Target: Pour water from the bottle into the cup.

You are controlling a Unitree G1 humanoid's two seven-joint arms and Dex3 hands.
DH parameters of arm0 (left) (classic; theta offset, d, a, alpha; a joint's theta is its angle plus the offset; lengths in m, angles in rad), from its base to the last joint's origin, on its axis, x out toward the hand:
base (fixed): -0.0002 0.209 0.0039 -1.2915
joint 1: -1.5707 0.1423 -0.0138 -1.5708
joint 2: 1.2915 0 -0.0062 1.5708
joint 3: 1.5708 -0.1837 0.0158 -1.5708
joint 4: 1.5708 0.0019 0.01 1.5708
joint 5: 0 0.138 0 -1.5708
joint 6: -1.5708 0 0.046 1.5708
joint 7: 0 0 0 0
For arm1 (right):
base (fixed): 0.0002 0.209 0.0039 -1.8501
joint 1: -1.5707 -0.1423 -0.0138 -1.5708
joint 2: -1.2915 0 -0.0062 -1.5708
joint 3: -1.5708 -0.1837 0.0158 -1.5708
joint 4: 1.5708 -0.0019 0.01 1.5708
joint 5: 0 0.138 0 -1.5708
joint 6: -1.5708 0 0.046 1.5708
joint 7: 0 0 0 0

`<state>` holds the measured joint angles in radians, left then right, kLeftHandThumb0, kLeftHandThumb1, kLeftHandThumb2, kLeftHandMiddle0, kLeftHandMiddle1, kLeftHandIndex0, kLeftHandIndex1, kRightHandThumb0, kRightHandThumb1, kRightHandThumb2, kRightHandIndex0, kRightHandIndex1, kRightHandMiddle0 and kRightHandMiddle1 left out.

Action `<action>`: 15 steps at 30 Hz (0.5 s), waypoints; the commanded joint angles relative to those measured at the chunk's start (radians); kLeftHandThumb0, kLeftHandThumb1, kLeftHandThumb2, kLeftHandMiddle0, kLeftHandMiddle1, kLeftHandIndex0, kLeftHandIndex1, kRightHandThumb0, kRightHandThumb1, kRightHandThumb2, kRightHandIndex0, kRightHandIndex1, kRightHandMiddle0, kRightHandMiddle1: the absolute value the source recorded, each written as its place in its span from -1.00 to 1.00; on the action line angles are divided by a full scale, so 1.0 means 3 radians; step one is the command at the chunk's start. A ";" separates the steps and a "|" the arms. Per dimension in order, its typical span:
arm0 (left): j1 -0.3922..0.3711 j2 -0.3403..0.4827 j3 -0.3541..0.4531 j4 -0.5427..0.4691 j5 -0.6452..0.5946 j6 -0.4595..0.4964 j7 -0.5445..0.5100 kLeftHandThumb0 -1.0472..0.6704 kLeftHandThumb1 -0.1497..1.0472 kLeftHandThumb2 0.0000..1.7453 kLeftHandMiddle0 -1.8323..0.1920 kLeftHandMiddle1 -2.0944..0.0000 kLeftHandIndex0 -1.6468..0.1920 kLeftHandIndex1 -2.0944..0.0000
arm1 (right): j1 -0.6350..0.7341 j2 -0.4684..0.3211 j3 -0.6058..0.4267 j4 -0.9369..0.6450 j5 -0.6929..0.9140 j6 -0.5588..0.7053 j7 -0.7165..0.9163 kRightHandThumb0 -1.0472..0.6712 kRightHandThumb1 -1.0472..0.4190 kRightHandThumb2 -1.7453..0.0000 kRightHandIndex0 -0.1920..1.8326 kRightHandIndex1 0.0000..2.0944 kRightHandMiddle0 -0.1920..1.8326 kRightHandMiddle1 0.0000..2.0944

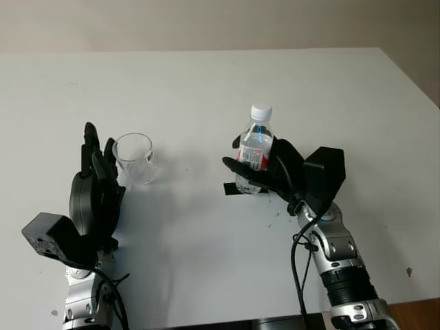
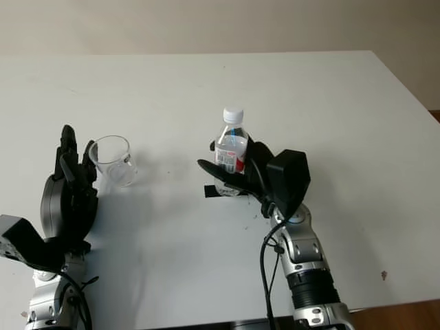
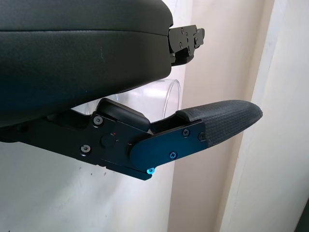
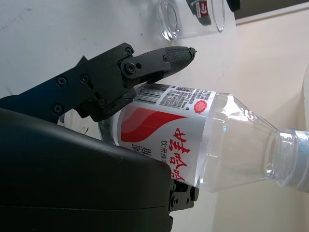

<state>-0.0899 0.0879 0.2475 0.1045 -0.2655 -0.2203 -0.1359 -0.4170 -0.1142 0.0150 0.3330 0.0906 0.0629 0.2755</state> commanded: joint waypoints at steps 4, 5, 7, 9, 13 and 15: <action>0.0028 0.0029 0.0006 -0.0032 0.0008 0.0008 -0.0010 -0.81 1.00 -0.14 1.00 0.71 0.93 1.00 | -0.0057 0.0017 -0.0048 0.0209 -0.0004 -0.0130 -0.0023 -0.11 -1.00 0.58 0.19 1.00 -0.96 1.00; 0.0026 0.0032 0.0007 -0.0027 0.0006 0.0006 -0.0015 -0.80 1.00 -0.14 1.00 0.72 0.94 1.00 | -0.0064 0.0014 -0.0048 0.0227 -0.0007 -0.0158 -0.0015 -0.11 -1.00 0.58 0.19 1.00 -0.96 1.00; 0.0023 0.0036 0.0008 -0.0017 -0.0002 -0.0001 -0.0027 -0.80 1.00 -0.14 1.00 0.72 0.93 1.00 | -0.0074 0.0003 -0.0045 0.0252 -0.0009 -0.0209 0.0012 -0.10 -1.00 0.58 0.20 1.00 -0.97 1.00; 0.0024 0.0032 0.0007 -0.0025 0.0002 0.0006 -0.0020 -0.80 1.00 -0.14 1.00 0.71 0.93 1.00 | -0.0063 -0.0020 -0.0032 0.0228 -0.0023 -0.0220 0.0042 -0.10 -1.00 0.58 0.21 1.00 -0.97 1.00; 0.0028 0.0022 0.0002 -0.0039 0.0021 0.0014 0.0009 -0.80 1.00 -0.14 1.00 0.70 0.92 1.00 | -0.0019 -0.0046 -0.0028 0.0134 -0.0008 -0.0176 0.0121 -0.10 -1.00 0.58 0.21 1.00 -0.97 1.00; 0.0024 0.0022 0.0001 -0.0035 0.0025 0.0008 0.0014 -0.80 1.00 -0.14 1.00 0.69 0.93 1.00 | 0.0003 -0.0082 -0.0010 0.0076 -0.0013 -0.0147 0.0189 -0.10 -1.00 0.58 0.17 1.00 -0.98 1.00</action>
<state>-0.0896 0.0915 0.2473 0.1047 -0.2641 -0.2175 -0.1336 -0.4322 -0.1219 0.0074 0.3765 0.0871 0.0118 0.3214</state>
